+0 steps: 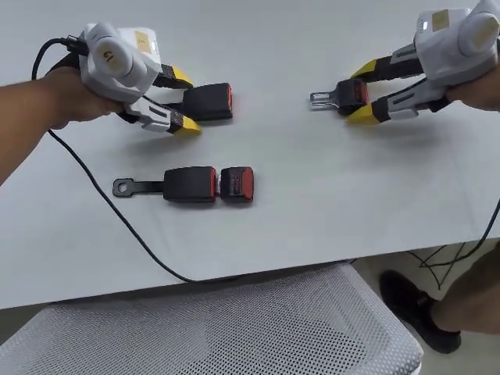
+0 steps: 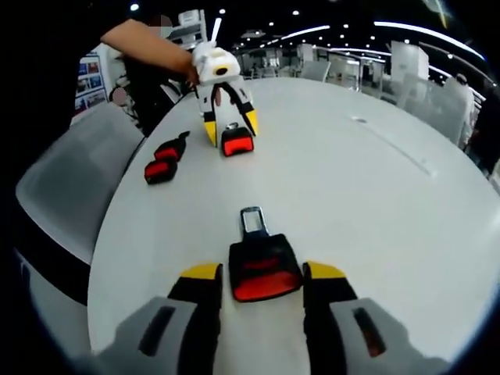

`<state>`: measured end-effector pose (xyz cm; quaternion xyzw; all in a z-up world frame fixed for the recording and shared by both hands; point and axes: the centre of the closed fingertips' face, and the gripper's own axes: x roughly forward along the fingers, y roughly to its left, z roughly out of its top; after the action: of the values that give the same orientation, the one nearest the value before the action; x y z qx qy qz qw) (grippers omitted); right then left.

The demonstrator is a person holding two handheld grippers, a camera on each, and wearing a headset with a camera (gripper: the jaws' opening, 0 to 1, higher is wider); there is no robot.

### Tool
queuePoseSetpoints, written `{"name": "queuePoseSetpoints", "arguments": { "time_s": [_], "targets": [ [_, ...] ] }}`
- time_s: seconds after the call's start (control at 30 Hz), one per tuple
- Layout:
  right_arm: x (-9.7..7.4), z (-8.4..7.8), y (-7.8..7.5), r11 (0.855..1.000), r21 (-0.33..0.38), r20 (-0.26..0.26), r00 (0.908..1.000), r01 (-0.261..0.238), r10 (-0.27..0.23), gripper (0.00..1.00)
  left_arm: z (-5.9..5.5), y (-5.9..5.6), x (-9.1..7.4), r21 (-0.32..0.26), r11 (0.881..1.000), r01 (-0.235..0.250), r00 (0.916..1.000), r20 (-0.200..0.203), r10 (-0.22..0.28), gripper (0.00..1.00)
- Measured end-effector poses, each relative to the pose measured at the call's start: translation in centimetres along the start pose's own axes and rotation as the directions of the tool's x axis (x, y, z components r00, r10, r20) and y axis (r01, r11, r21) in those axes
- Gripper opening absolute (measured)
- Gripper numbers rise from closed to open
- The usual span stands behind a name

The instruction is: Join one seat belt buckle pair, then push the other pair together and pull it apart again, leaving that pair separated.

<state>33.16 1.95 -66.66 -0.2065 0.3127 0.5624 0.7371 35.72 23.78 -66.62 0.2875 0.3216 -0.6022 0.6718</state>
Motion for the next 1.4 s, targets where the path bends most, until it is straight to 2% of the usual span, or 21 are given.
{"name": "queuePoseSetpoints", "arguments": {
  "time_s": [0.13,0.2,0.33,0.37,0.53,0.73,0.87,1.13,1.4],
  "targets": [
    [-0.1,0.1,0.0,1.000,0.020,0.016,0.9997,-0.021,0.020,0.37,0.2,-0.1,0.3,0.009,1.000,0.003,1.0000,-0.006,-0.003,0.37],
    [-0.1,0.1,0.0,0.999,0.040,0.021,0.9995,-0.025,0.024,0.37,0.2,-0.4,0.3,0.040,0.999,0.010,0.9998,-0.017,-0.009,0.34],
    [-0.2,0.0,0.1,0.999,0.037,0.034,0.9990,-0.030,0.029,0.36,0.3,-0.4,0.4,0.047,0.999,0.014,0.9998,-0.013,-0.014,0.34],
    [-0.2,0.0,0.1,1.000,0.007,0.036,0.9990,-0.028,0.028,0.36,0.3,-0.5,0.4,0.056,0.998,0.017,0.9998,-0.013,-0.016,0.33],
    [-0.3,0.1,0.1,0.999,0.041,0.071,0.9972,-0.025,0.022,0.35,0.5,-0.5,0.5,0.087,0.996,0.031,0.9993,-0.024,-0.029,0.33],
    [0.2,0.6,0.2,0.999,0.043,0.089,0.9958,-0.025,0.021,0.35,0.5,-0.3,0.5,0.071,0.997,0.031,0.9994,-0.016,-0.030,0.33],
    [1.0,1.4,0.2,0.998,0.060,0.110,0.9937,-0.029,0.022,0.35,0.5,-0.1,0.4,0.072,0.997,0.033,0.9994,-0.013,-0.032,0.33],
    [3.3,4.2,1.0,0.998,0.027,0.159,0.9860,-0.056,0.051,0.35,0.5,0.1,0.4,0.065,0.997,0.036,0.9992,-0.020,-0.034,0.33],
    [4.4,5.7,1.3,0.998,0.030,0.171,0.9835,-0.063,0.057,0.35,0.4,0.3,0.4,0.067,0.997,0.038,0.9989,-0.030,-0.036,0.33]
  ]
}}
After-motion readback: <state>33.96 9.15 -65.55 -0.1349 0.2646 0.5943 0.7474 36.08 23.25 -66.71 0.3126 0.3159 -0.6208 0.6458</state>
